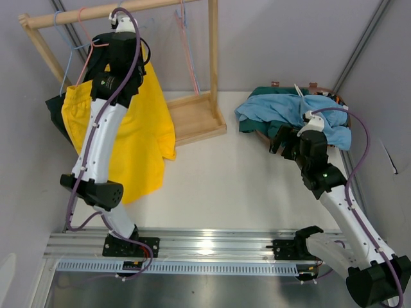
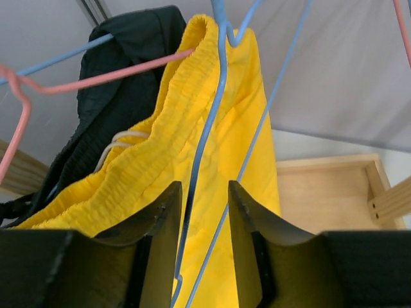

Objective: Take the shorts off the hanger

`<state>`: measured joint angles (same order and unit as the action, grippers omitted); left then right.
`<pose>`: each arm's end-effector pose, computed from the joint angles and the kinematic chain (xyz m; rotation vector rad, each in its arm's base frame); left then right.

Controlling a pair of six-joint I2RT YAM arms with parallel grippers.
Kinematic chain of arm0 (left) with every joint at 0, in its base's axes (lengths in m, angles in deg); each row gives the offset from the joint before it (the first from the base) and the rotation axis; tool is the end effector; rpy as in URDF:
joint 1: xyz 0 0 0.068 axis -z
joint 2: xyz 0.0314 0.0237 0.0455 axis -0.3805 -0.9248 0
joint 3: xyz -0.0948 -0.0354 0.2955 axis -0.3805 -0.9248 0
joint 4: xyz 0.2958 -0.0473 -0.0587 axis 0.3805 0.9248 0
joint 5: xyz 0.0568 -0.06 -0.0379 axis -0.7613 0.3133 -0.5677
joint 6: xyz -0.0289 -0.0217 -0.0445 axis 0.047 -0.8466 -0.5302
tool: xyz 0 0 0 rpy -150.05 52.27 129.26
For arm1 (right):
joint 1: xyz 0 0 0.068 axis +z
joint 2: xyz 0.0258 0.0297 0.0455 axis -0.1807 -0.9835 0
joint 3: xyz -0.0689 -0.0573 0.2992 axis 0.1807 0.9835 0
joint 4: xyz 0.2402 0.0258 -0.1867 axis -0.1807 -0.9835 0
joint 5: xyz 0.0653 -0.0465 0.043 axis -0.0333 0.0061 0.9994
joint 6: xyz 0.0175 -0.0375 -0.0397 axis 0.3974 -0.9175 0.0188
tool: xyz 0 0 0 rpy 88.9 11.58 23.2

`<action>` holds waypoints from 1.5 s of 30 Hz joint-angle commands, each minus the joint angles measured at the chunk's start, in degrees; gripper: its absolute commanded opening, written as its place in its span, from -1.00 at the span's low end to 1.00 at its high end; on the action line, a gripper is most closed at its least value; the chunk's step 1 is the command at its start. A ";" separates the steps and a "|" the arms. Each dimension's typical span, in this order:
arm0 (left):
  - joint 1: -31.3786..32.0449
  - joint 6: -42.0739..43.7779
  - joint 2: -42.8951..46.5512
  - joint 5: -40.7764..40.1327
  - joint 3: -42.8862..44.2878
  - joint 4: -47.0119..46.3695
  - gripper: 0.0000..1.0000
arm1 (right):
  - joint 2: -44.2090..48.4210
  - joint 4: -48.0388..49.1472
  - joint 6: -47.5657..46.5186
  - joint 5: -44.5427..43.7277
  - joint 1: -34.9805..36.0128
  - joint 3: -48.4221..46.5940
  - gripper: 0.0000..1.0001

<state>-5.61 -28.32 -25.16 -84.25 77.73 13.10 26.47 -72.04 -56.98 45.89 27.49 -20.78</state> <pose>0.3951 -0.0950 0.5789 -0.1731 1.8032 0.3275 0.2264 0.0619 0.3548 0.1644 1.9642 0.2457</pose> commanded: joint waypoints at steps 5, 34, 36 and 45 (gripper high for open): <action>0.21 -0.37 17.45 8.85 -13.17 -2.51 0.14 | 2.04 2.63 0.99 -1.25 1.29 1.07 0.98; -22.29 -7.14 17.48 20.64 -15.91 -5.59 0.33 | 5.38 5.53 1.35 4.46 1.38 8.71 0.99; -22.29 -7.05 16.86 21.25 -15.65 -6.46 0.32 | 4.42 5.97 1.43 5.60 1.38 9.06 0.99; -22.20 -5.91 16.07 20.55 -14.59 -7.35 0.25 | 1.43 8.43 1.17 6.13 1.46 9.59 0.99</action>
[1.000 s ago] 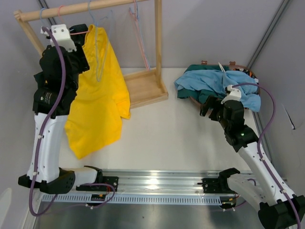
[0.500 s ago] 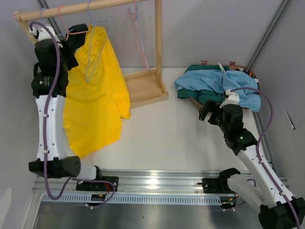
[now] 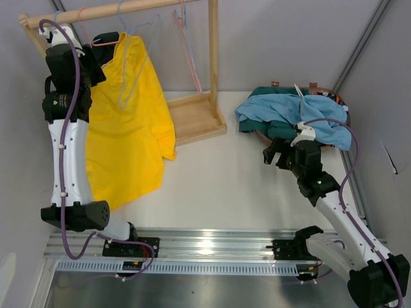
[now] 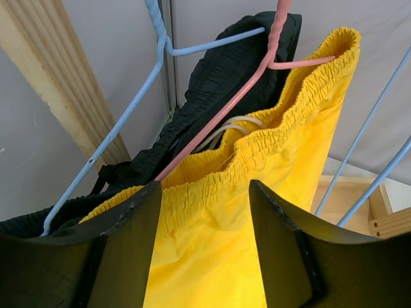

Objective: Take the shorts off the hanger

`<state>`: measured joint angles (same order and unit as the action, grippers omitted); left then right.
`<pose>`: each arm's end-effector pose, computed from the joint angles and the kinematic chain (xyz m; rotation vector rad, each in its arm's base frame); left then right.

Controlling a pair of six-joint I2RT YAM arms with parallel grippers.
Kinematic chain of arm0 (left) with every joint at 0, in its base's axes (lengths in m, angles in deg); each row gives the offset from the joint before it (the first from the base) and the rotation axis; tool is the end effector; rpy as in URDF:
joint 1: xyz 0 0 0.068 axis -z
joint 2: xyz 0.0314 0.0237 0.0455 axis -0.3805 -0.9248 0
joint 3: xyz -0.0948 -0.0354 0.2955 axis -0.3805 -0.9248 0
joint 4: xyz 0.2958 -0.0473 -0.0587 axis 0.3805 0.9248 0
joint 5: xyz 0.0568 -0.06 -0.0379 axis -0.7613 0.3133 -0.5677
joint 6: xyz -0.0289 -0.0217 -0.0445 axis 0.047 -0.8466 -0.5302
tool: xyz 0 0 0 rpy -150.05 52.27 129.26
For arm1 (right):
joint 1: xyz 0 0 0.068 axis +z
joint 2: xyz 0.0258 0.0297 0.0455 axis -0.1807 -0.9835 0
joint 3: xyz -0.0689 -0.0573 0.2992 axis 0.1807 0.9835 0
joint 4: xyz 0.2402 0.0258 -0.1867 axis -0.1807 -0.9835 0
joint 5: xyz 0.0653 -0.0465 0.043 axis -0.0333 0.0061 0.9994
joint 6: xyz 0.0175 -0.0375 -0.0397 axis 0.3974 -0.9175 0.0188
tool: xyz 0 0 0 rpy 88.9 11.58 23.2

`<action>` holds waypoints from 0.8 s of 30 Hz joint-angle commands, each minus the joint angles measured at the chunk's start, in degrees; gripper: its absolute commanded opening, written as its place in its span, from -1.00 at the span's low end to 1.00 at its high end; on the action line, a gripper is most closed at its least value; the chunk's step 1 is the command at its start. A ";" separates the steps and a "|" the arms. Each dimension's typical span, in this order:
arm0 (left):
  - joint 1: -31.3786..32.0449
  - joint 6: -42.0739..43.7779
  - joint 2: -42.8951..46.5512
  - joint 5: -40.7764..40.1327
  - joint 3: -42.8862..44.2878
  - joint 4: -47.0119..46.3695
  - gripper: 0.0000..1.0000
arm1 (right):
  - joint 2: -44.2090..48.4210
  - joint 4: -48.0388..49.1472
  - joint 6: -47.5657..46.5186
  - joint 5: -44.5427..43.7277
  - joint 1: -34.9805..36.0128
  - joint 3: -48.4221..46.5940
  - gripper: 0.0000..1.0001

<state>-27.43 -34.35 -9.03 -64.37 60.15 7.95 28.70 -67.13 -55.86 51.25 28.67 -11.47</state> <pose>0.3304 0.0395 0.5831 -0.3744 1.7419 0.1945 0.2168 0.0678 0.3067 0.1026 2.0207 0.3505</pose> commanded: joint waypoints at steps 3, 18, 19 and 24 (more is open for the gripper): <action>-0.65 0.30 -0.42 -1.62 4.12 -1.75 0.16 | -1.59 4.48 0.23 1.30 0.20 0.46 0.99; -1.00 1.00 -3.84 -3.12 2.63 -2.46 0.12 | -4.67 6.15 -0.12 2.01 0.20 0.02 0.99; -1.00 1.00 -4.45 -3.29 2.89 -2.46 0.11 | -4.76 6.15 -0.03 2.09 0.28 0.11 0.99; -1.35 0.65 -9.46 -3.39 6.49 -0.97 -0.11 | -5.72 6.42 -0.12 2.18 0.37 -0.07 0.99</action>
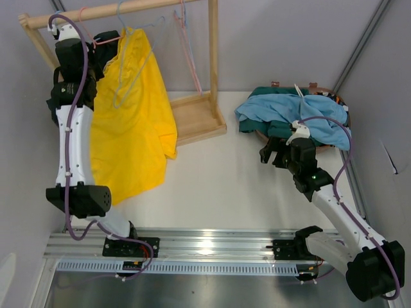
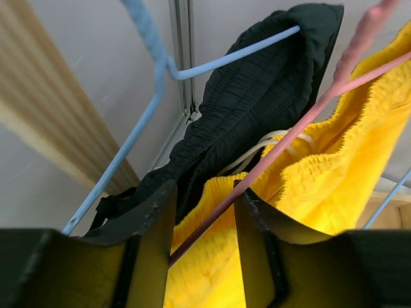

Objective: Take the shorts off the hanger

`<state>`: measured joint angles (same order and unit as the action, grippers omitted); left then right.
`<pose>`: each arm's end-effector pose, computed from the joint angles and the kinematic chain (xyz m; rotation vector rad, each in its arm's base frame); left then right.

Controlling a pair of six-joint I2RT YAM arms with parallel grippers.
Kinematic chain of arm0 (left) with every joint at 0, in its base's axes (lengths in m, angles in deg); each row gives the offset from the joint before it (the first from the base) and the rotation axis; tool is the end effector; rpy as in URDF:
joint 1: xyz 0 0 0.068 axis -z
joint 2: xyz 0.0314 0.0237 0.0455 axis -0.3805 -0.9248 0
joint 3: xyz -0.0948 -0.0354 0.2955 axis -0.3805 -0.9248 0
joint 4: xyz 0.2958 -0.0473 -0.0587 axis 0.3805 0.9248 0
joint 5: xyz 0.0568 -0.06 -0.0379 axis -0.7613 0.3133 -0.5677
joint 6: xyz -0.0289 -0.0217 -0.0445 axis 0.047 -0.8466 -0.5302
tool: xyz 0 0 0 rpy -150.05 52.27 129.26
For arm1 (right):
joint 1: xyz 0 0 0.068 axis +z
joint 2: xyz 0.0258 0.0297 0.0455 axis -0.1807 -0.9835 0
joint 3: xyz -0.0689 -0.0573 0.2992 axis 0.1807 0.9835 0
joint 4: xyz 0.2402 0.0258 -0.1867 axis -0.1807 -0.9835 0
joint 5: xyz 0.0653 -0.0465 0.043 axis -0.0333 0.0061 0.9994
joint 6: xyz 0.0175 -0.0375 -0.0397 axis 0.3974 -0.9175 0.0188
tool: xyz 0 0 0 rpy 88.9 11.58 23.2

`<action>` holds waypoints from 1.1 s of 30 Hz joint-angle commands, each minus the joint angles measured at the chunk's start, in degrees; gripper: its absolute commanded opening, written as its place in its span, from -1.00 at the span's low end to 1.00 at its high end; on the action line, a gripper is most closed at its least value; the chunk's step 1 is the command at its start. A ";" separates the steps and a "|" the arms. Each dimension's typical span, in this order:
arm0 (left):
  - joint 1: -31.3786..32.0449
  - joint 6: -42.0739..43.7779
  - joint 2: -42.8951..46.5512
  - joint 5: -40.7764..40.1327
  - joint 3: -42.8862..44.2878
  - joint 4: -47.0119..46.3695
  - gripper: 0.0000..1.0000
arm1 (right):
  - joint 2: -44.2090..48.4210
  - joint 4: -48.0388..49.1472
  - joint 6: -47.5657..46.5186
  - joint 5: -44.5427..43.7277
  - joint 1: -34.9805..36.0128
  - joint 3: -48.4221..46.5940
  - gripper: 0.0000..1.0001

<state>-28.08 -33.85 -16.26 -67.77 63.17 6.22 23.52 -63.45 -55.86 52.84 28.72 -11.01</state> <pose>0.3794 0.0505 0.5622 -0.4186 1.7745 0.2688 0.2350 0.0752 0.2904 0.0840 2.0593 0.3682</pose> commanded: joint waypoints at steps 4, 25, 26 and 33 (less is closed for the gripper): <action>-0.88 -1.08 -4.78 1.95 7.34 2.43 -0.78 | -0.72 2.39 -0.47 0.67 0.24 -0.88 0.99; 2.29 -3.89 1.89 14.35 23.26 5.42 -1.00 | 1.74 0.46 0.93 -4.16 5.95 -2.37 0.98; 2.29 -4.07 3.11 14.96 22.74 5.60 -1.00 | 2.09 0.02 1.20 -4.51 6.30 -2.29 0.98; 5.10 -3.98 16.62 12.52 4.69 6.39 -1.00 | 3.67 -0.34 1.20 -4.18 11.74 -4.83 0.99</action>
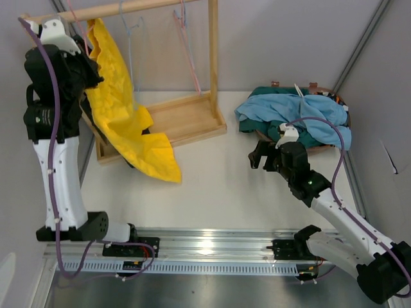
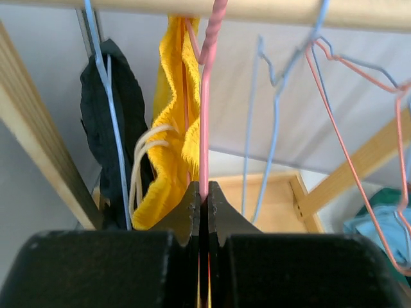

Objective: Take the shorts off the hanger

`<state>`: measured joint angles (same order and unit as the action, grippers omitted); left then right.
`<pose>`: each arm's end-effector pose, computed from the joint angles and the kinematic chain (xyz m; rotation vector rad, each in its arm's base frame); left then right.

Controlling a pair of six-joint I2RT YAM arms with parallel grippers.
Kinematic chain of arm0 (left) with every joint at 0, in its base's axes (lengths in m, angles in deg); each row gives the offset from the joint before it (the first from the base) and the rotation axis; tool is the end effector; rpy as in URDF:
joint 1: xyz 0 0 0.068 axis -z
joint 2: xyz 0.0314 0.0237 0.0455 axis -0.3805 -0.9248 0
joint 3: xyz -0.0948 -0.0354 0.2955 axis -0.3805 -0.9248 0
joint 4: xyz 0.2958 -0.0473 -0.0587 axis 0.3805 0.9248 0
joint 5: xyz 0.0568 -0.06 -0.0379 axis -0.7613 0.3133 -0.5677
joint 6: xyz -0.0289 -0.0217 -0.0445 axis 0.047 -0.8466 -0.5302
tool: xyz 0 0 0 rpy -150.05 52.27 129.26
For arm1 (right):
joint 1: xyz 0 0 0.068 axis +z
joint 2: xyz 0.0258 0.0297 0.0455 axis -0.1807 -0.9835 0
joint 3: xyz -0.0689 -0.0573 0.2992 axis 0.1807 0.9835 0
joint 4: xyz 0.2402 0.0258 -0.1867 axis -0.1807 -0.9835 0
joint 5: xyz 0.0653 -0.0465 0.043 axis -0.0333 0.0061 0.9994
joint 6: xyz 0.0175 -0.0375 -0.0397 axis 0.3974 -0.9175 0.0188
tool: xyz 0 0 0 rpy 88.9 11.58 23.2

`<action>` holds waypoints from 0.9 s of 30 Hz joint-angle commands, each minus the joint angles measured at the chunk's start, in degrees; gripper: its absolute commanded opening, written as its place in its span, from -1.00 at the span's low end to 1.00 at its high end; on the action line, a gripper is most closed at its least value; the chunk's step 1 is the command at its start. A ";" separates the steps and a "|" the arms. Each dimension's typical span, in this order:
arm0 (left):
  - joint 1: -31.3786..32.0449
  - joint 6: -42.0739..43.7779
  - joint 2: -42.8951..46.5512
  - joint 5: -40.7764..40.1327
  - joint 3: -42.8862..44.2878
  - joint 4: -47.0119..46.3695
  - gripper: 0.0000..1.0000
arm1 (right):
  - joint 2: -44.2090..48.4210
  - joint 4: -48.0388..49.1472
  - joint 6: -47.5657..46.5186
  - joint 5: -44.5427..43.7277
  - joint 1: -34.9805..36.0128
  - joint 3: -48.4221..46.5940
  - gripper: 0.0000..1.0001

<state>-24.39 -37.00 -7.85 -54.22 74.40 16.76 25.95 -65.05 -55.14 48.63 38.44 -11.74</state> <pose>0.2704 0.0126 0.6493 -0.2336 1.6524 -0.0444 0.2127 0.1071 0.3022 -0.0285 2.0354 0.4187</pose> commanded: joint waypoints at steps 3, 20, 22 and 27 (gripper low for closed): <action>3.43 -2.23 16.56 -1.31 -18.93 -6.42 -1.00 | 1.25 3.81 -2.50 4.98 8.95 -8.06 0.99; 3.96 -6.64 20.73 0.45 -29.82 -9.33 -1.00 | -44.77 16.46 -10.42 -18.57 54.84 -52.35 0.99; 3.96 -6.11 20.81 0.19 -29.64 -8.81 -1.00 | -48.48 16.20 -10.60 -19.01 55.20 -57.87 0.99; 3.96 -5.49 21.43 1.41 -30.07 -8.36 -1.00 | -58.41 15.67 -11.39 -20.76 55.29 -67.21 0.99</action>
<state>-20.83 -42.77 11.82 -54.25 43.21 13.00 -30.27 -52.33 -65.32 31.40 93.70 -71.99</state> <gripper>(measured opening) 0.032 0.993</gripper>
